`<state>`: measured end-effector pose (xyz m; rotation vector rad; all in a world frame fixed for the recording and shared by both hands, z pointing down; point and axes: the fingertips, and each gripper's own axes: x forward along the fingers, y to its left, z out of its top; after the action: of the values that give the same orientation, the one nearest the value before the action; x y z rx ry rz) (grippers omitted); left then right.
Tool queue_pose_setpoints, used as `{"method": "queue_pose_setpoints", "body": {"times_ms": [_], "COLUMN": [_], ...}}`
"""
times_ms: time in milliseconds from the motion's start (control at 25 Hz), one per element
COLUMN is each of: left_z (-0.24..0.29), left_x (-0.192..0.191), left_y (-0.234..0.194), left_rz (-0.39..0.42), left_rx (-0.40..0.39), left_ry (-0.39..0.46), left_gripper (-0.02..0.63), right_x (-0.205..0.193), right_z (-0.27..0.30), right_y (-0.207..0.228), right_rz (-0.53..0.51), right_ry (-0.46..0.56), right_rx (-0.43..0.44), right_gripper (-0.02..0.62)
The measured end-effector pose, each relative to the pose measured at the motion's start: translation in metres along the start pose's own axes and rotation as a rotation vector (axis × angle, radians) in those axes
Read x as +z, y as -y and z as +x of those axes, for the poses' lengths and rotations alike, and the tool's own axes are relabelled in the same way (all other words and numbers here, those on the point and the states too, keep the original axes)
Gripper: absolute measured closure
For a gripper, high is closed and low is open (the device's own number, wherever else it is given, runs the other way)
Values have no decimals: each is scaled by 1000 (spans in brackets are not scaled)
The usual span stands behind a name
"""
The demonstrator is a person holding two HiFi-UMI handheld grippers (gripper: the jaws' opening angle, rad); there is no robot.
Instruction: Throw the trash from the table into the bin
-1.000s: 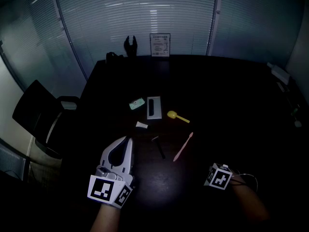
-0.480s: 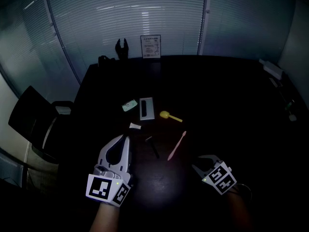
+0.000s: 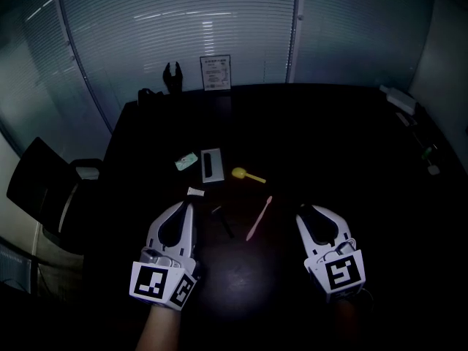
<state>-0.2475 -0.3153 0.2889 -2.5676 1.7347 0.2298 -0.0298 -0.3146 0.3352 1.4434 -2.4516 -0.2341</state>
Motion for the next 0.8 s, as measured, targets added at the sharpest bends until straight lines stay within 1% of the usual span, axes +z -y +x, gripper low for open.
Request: {"method": "queue_pose_setpoints", "body": {"times_ms": [200,320,440,600,800], "left_z": [13,22,29,38,56], "left_x": [4,7,9,9,9], "left_y": [9,19,30,50,90], "left_rz": [6,14,14,2,-28], "left_rx": [-22,-42,-56,-96,-203], "left_ry": [14,23,34,51,61], "left_gripper": [606,606,606,606,606], "right_x": [39,52,61,62,53], "right_z": [-26,-49,-73,-103,-138], "right_y": [34,56,75,94,116], "right_rz": [-1,15,19,10,0], "right_ry": [137,192,240,254,216], "right_rx": [-213,-334,-435,-534,-628], "right_gripper": [489,489,489,489,489]}}
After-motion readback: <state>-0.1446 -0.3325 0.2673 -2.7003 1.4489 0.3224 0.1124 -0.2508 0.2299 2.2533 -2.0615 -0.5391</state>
